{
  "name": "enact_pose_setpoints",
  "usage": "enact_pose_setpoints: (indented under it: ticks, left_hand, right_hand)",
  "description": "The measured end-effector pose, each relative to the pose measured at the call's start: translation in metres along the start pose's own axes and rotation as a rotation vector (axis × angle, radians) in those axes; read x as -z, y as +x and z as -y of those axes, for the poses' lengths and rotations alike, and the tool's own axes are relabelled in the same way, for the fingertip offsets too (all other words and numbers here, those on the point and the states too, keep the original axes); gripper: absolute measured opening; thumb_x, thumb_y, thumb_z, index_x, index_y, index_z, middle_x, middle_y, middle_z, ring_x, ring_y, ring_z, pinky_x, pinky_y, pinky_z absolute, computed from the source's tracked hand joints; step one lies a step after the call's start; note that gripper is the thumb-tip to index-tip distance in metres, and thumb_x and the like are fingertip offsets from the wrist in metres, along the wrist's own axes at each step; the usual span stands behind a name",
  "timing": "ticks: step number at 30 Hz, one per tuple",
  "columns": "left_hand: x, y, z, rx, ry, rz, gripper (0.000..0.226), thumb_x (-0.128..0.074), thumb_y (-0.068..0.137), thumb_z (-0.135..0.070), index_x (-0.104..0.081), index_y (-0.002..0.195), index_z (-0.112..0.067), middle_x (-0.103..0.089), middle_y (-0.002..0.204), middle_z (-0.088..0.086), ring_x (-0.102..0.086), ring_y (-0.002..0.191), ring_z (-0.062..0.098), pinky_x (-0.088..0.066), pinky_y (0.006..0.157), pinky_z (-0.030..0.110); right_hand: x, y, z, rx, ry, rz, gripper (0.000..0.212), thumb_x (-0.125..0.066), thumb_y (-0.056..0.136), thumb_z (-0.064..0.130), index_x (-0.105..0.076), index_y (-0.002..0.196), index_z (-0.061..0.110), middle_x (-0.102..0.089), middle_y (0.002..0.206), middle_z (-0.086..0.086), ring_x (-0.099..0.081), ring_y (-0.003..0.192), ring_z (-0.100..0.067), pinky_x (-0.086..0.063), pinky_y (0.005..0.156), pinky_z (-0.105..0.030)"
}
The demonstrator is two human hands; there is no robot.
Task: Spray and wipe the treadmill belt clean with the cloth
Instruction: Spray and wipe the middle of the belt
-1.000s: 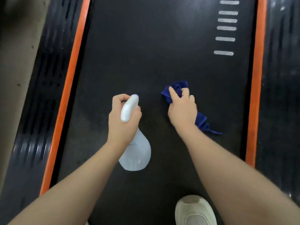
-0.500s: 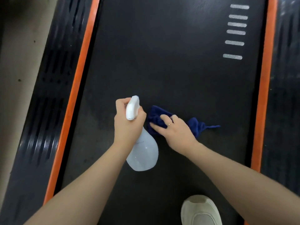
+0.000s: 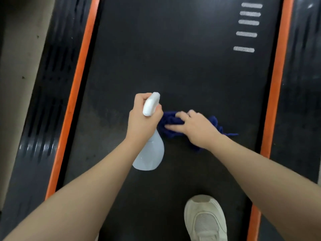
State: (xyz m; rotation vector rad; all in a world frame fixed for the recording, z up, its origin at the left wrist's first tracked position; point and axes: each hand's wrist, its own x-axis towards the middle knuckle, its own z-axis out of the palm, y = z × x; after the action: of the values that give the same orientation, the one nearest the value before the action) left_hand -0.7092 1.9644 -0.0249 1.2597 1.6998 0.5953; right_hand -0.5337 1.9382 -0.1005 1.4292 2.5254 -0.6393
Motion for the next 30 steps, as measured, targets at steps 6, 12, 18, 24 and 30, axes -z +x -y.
enact_pose_setpoints:
  ticks: [6,12,18,24,30]
  left_hand:
    - [-0.003,-0.008,-0.006,0.022,-0.029,-0.006,0.025,-0.060,0.092,-0.021,-0.047,0.113,-0.025,-0.054,0.096,-0.019,-0.056,0.084,-0.002,-0.045,0.071,0.017]
    - [-0.027,-0.015,-0.013,-0.037,0.065,0.240,0.022,-0.060,0.091,-0.024,-0.049,0.111,-0.027,-0.060,0.099,-0.016,-0.059,0.090,0.002,-0.046,0.071,0.019]
    - [-0.039,-0.028,-0.026,-0.036,-0.035,0.235,0.019,-0.060,0.092,-0.020,-0.050,0.107,-0.025,-0.058,0.096,-0.018,-0.057,0.085,-0.009,-0.048,0.072,0.016]
    - [-0.071,-0.022,-0.038,-0.046,-0.063,0.253,0.015,-0.061,0.091,-0.018,-0.052,0.102,-0.023,-0.060,0.094,-0.015,-0.057,0.080,-0.008,-0.047,0.067,0.012]
    - [-0.087,-0.011,-0.061,-0.049,-0.040,0.280,0.018,-0.059,0.092,-0.021,-0.050,0.107,-0.024,-0.059,0.094,-0.013,-0.058,0.080,-0.002,-0.048,0.066,0.016]
  right_hand:
    - [-0.014,-0.024,0.007,-0.430,0.133,-0.309,0.068,-0.058,0.073,0.001,-0.050,0.134,0.030,-0.049,0.127,-0.020,-0.050,0.083,-0.036,-0.048,0.069,-0.040]
    - [-0.006,-0.044,-0.056,-0.215,-0.054,-0.336,0.057,-0.041,0.078,0.006,-0.059,0.126,0.032,-0.057,0.119,-0.019,-0.053,0.076,-0.036,-0.047,0.060,-0.038]
    - [-0.035,-0.080,-0.030,-0.434,0.114,-0.424,0.063,-0.055,0.069,-0.004,-0.058,0.128,0.018,-0.052,0.122,-0.026,-0.050,0.078,-0.038,-0.051,0.074,-0.044]
    - [-0.026,-0.086,-0.068,-0.427,-0.112,-0.360,0.063,-0.056,0.072,0.004,-0.053,0.133,0.021,-0.055,0.119,-0.023,-0.053,0.080,-0.037,-0.049,0.066,-0.040]
    - [-0.042,-0.111,-0.039,-0.657,-0.205,-0.405,0.064,-0.067,0.069,-0.002,-0.051,0.131,0.002,-0.054,0.117,-0.029,-0.057,0.089,-0.045,-0.051,0.069,-0.044]
